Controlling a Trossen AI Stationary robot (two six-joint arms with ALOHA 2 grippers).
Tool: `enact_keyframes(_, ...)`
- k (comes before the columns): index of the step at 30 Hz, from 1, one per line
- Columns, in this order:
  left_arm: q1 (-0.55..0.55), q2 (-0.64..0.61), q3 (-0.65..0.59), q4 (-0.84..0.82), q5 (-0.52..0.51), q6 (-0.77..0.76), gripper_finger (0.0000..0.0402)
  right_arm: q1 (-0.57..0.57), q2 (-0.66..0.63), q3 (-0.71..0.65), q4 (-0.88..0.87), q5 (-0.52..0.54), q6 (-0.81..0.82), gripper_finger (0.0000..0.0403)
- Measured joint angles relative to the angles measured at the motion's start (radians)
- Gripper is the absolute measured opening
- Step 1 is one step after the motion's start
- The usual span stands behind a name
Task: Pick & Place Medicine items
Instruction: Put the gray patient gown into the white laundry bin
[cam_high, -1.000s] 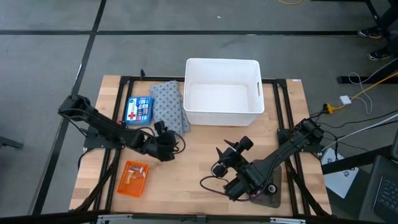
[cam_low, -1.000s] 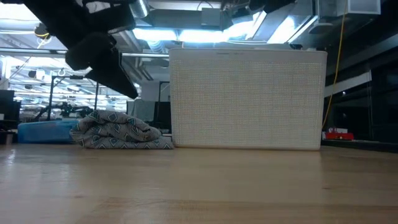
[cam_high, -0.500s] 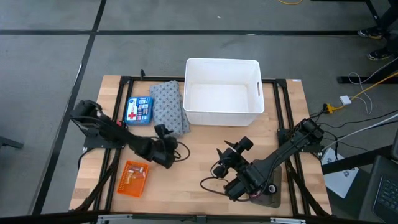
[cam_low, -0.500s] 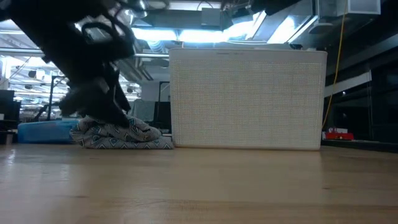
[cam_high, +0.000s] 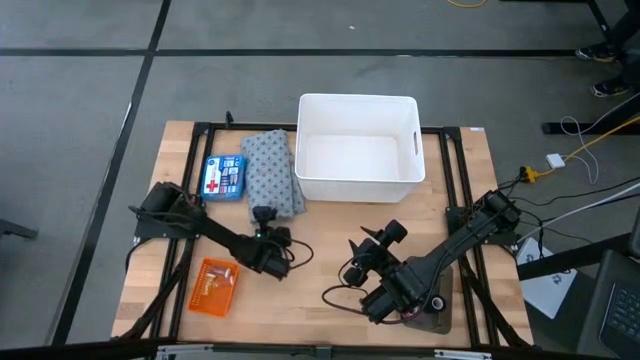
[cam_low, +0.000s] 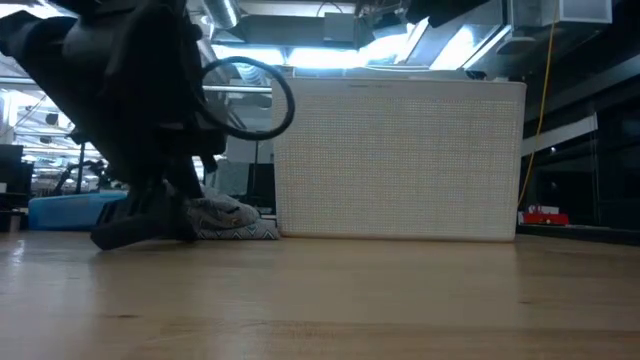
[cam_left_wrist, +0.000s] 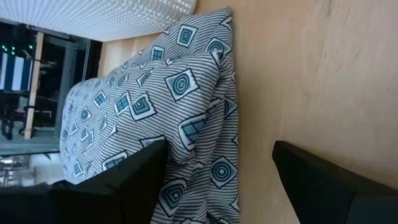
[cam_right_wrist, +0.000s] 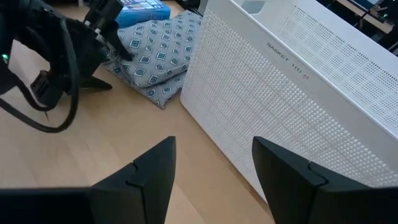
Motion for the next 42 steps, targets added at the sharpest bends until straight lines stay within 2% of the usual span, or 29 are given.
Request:
enact_keyframes(4, 0.053, 0.012, 0.000, -0.039, 0.016, -0.038, 0.0299, 0.000, 0.000, 0.000, 0.000, -0.008, 0.000, 0.0212)
enact_keyframes(11, 0.146, 0.011, -0.048, -0.010, 0.082, -0.039, 0.0299, 0.000, 0.000, 0.000, 0.001, -0.021, 0.000, 0.0212)
enact_keyframes(21, 0.198, 0.012, -0.086, 0.027, 0.090, -0.071, 0.0299, 0.000, 0.000, 0.000, 0.008, -0.021, 0.001, 0.0212)
enact_keyframes(24, 0.217, 0.012, -0.095, 0.040, 0.109, -0.067, 0.0288, 0.000, 0.000, 0.000, 0.009, -0.022, 0.002, 0.0212)
enact_keyframes(28, 0.230, 0.014, -0.096, 0.046, 0.124, -0.064, 0.0227, 0.000, 0.000, 0.000, 0.013, -0.022, 0.003, 0.0212)
enact_keyframes(35, 0.227, 0.014, -0.097, 0.047, 0.146, -0.031, 0.0032, 0.000, 0.000, 0.000, 0.015, -0.024, 0.003, 0.0212)
enact_keyframes(37, 0.223, 0.014, -0.097, 0.045, 0.144, -0.026, 0.0014, 0.000, 0.000, 0.000, 0.016, -0.024, 0.003, 0.0212)
enact_keyframes(42, 0.205, 0.014, -0.098, 0.048, 0.146, -0.034, 0.0006, 0.000, 0.000, 0.000, 0.015, -0.028, 0.003, 0.0212)
